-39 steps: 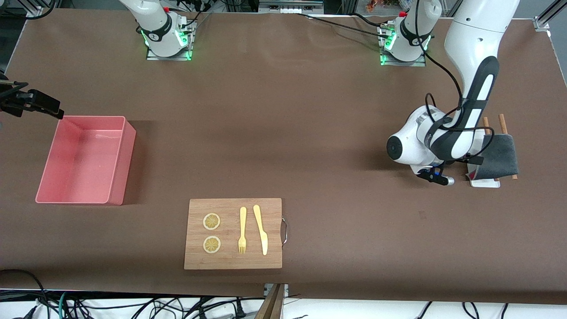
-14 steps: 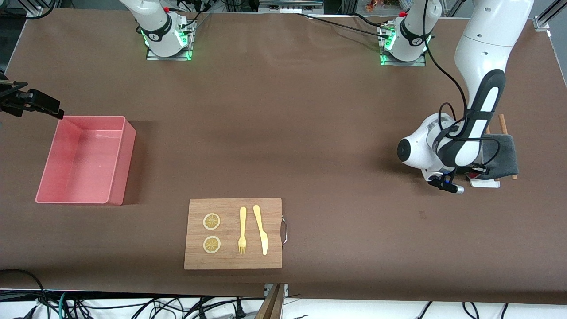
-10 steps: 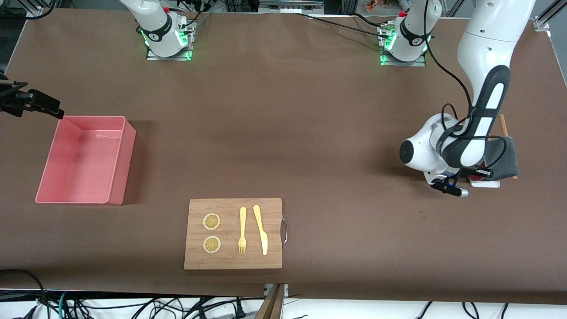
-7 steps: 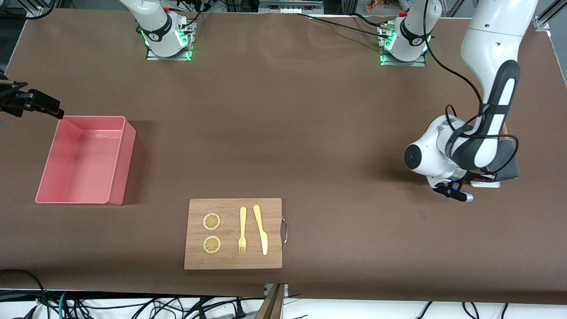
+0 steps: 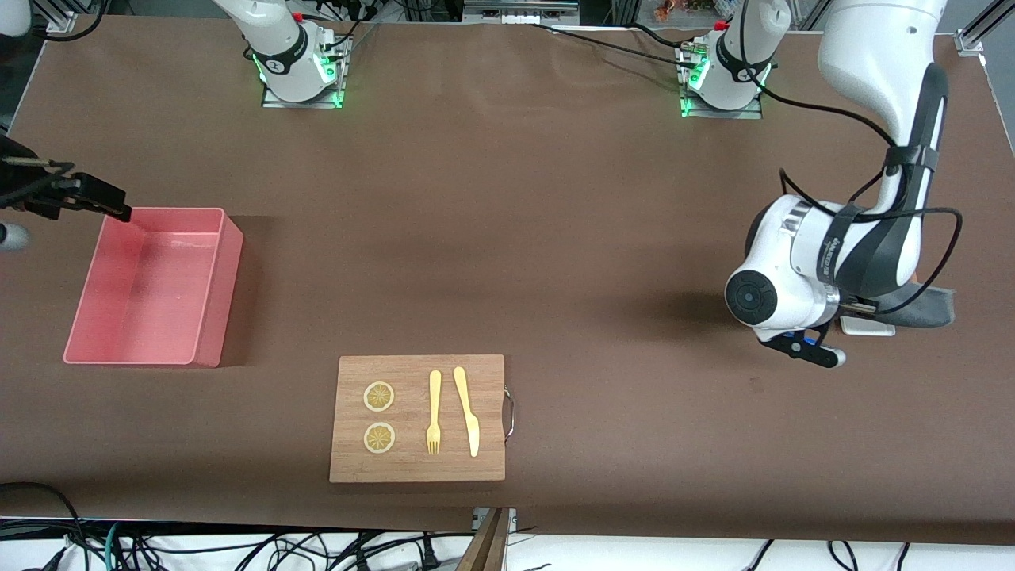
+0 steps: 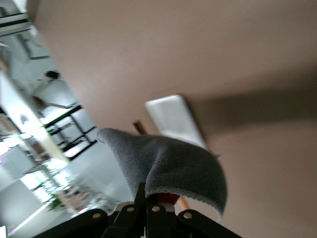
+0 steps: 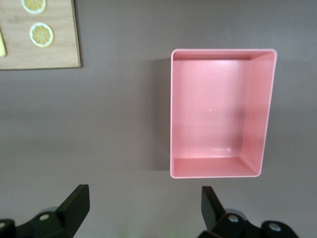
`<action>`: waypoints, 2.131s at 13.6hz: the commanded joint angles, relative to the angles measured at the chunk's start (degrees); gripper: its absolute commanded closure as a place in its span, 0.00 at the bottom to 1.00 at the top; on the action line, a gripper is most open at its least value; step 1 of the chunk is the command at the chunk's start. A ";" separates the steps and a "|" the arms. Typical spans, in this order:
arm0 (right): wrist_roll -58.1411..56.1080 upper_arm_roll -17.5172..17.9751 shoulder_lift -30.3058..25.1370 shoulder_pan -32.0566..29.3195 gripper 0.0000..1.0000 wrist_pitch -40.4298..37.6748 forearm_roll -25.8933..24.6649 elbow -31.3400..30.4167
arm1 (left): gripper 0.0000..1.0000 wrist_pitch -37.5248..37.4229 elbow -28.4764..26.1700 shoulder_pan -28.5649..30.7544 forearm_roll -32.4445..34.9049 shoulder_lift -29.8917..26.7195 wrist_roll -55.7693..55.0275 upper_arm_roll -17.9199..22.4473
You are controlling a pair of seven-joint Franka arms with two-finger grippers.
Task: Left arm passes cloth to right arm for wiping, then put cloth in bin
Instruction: 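Carry the cloth toward the board while the right gripper approaches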
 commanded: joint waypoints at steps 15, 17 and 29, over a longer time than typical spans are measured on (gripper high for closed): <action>53.57 4.88 12.45 10.28 0.00 20.21 17.94 -0.56 | 1.00 -0.14 23.51 -11.11 -62.48 0.74 -50.64 0.36; 57.98 7.08 14.03 10.45 0.00 24.34 17.85 -0.65 | 1.00 6.80 23.34 -13.13 -66.18 1.62 -56.64 0.36; 66.79 9.64 23.44 14.15 0.00 32.27 17.85 -0.83 | 1.00 40.83 22.46 -23.07 -85.69 6.19 -67.82 0.36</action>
